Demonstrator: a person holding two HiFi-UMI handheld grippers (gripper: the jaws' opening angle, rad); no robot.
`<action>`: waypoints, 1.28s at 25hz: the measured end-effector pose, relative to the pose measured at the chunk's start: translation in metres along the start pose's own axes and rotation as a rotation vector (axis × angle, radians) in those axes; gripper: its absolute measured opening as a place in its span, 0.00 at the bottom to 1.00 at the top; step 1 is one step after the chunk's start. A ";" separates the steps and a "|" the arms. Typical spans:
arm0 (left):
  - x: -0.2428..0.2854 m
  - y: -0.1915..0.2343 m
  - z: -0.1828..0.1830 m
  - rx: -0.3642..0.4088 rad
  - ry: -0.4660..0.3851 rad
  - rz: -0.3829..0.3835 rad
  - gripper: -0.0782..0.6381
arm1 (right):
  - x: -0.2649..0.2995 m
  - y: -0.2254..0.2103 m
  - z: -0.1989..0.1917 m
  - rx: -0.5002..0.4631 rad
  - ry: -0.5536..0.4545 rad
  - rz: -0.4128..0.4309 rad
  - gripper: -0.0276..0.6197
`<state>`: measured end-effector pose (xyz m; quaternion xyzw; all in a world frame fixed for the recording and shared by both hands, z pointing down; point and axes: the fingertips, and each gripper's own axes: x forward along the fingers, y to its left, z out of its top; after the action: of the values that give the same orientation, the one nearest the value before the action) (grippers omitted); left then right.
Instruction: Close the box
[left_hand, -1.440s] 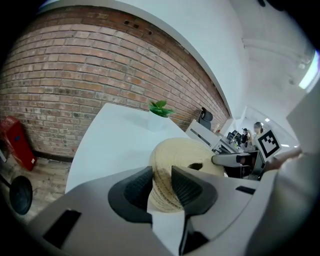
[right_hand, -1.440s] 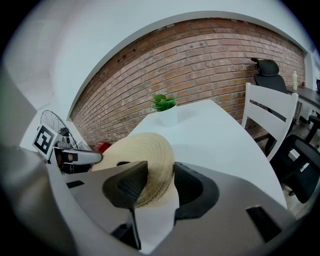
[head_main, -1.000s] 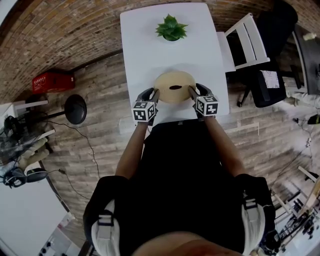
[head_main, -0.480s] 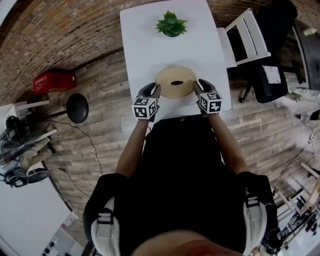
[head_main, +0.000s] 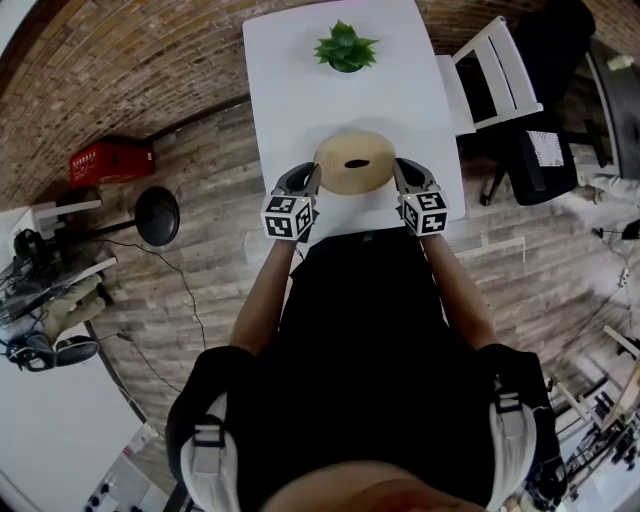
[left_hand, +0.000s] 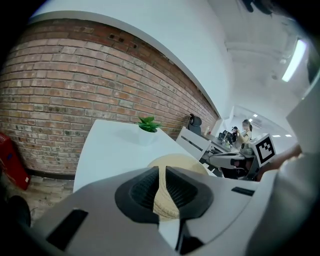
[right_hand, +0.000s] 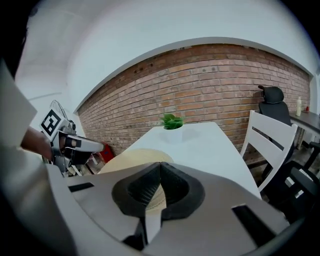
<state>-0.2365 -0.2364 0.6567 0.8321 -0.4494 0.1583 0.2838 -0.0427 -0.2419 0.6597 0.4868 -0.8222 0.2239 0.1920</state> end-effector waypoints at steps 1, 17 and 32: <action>-0.001 -0.001 0.001 0.004 -0.004 -0.005 0.18 | -0.001 0.003 0.001 0.000 -0.002 0.015 0.04; -0.008 -0.008 0.014 0.052 -0.022 -0.040 0.14 | -0.017 0.026 0.012 -0.079 0.013 0.101 0.04; -0.008 -0.016 0.014 0.059 -0.019 0.000 0.14 | -0.023 0.022 0.006 -0.074 0.002 0.127 0.04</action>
<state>-0.2268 -0.2326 0.6366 0.8415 -0.4474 0.1634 0.2549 -0.0522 -0.2195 0.6382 0.4258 -0.8591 0.2054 0.1960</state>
